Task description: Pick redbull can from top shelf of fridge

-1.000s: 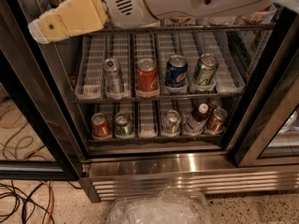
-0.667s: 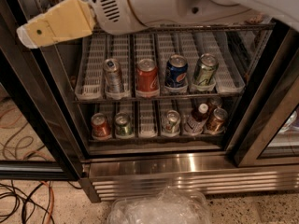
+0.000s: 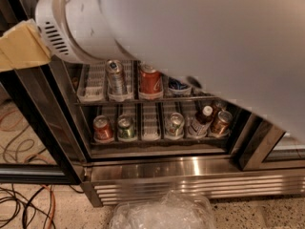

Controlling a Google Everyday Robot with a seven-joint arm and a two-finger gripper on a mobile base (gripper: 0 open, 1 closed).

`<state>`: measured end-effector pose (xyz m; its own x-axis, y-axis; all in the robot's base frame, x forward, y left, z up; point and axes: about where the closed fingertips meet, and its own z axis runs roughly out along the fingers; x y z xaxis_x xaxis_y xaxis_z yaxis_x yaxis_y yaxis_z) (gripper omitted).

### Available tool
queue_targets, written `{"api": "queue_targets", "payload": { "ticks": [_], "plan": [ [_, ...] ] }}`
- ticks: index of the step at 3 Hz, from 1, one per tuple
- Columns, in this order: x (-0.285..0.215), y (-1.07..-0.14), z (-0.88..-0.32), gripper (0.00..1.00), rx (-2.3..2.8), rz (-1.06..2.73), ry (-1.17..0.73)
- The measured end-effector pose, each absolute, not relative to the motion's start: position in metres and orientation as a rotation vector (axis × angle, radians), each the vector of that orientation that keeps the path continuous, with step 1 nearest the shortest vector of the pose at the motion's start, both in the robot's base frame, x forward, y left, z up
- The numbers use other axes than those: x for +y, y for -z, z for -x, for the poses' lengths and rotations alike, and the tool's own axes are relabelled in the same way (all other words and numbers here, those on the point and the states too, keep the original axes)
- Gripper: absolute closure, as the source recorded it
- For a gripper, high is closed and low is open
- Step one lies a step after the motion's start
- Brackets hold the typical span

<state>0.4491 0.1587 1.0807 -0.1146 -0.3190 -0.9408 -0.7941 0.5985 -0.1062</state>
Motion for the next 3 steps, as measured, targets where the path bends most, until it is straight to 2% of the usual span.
{"api": "queue_targets", "payload": {
  "ticks": [3],
  "plan": [
    [0.1633,-1.0776,-0.4563,0.00,1.675,0.861,-0.547]
  ]
}}
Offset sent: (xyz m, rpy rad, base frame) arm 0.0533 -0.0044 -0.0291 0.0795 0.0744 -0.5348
